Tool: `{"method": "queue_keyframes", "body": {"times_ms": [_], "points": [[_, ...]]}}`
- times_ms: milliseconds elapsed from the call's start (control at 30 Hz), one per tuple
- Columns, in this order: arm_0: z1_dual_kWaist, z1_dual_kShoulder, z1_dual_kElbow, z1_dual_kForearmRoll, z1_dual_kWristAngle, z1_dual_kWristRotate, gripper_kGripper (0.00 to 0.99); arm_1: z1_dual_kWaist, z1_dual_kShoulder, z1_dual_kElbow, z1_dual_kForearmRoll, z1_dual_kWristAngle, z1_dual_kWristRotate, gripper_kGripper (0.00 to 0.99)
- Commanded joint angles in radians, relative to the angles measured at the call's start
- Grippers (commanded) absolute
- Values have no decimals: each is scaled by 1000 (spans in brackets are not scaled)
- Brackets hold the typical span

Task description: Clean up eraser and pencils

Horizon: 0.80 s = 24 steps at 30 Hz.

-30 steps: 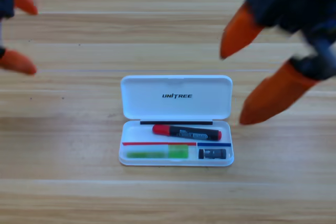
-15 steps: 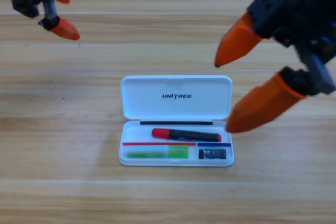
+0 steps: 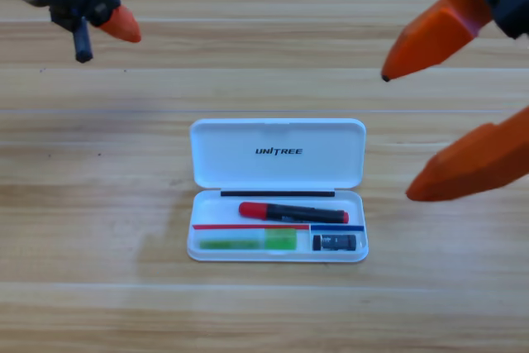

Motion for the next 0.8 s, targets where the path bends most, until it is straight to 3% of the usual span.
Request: {"method": "queue_keyframes", "body": {"times_ms": [33,233,800], "points": [[14,54,34,-28,-42,5,0,-26,-8,37,-15,23,13,957],[-12,96,20,-26,-122,2,0,-26,-6,37,-15,23,14,957],[-98,208,17,-18,-216,-47,0,-26,-9,41,-16,24,17,957]]}}
